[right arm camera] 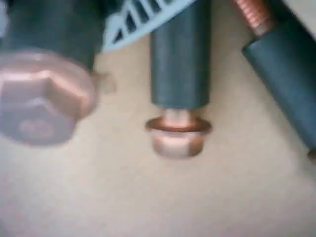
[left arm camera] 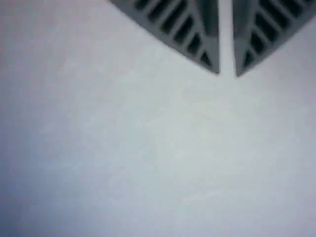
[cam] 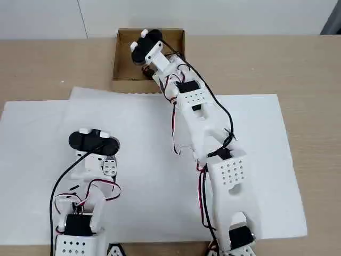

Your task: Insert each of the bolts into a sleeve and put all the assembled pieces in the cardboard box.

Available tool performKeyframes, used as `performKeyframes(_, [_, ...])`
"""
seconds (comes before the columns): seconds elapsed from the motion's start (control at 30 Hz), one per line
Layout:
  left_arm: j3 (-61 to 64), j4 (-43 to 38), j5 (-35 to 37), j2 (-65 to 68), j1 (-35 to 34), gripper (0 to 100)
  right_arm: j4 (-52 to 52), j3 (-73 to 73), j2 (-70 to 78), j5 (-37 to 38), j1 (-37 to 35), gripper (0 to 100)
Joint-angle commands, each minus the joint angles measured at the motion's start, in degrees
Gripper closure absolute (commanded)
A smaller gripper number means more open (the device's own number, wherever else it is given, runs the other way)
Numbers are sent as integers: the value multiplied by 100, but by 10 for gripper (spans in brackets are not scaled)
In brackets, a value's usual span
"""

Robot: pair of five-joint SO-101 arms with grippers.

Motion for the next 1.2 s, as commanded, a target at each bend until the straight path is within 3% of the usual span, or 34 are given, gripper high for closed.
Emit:
performKeyframes(0.0, [-31,26,-9,-62,9,994,-163,-440,-163,18,84,827])
performKeyframes(0.23, [-31,26,-9,-62,9,994,-163,-466,-171,35,57,861])
performKeyframes(0.43, [-31,26,-9,-62,9,994,-163,-466,-303,44,57,998])
performKeyframes(0.77, [-31,26,-9,-62,9,994,374,-466,-936,26,-84,996])
performKeyframes(0.97, [-31,26,-9,-62,9,994,1815,-466,-1640,-35,-242,996])
performKeyframes(1.17, [-31,26,-9,-62,9,994,3134,-466,-2545,-1152,-66,996])
